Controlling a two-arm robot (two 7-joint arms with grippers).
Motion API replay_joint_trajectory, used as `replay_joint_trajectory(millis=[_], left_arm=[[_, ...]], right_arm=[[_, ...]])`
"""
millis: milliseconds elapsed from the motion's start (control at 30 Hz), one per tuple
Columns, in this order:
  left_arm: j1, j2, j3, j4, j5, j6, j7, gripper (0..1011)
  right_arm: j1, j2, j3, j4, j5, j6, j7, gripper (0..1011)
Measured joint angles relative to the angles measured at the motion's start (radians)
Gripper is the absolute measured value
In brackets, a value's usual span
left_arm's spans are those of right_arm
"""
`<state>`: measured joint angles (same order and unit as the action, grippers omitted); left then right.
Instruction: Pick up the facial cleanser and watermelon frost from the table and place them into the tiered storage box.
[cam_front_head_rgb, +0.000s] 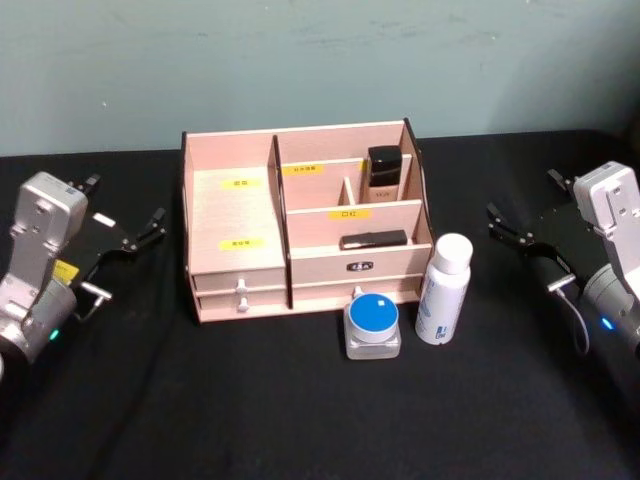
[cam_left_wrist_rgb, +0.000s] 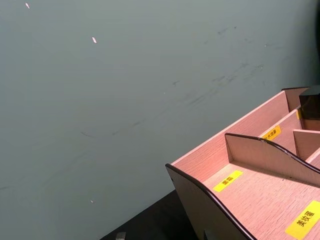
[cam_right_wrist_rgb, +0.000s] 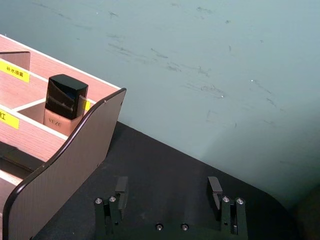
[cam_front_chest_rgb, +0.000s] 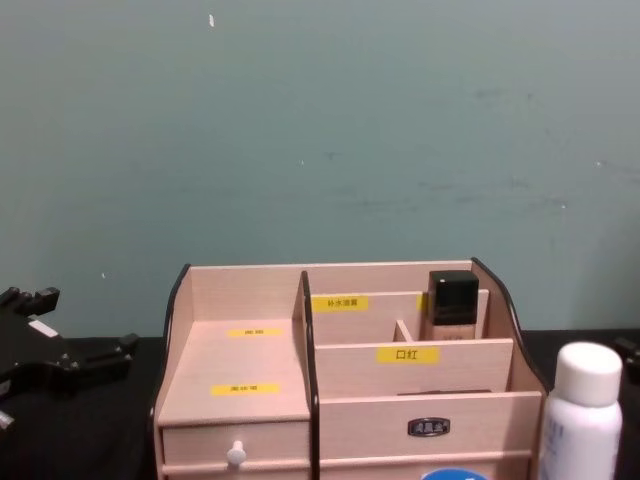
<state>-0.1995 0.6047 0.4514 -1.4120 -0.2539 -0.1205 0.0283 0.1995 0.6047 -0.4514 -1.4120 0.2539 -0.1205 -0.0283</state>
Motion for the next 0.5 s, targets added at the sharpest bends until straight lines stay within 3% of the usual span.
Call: replay_joint_trajectory(millis=[500], left_arm=[[0.000,0.000,0.000,0.000,0.000,0.000,0.000,1010]], right_arm=[[0.000,0.000,0.000,0.000,0.000,0.000,0.000,1002]])
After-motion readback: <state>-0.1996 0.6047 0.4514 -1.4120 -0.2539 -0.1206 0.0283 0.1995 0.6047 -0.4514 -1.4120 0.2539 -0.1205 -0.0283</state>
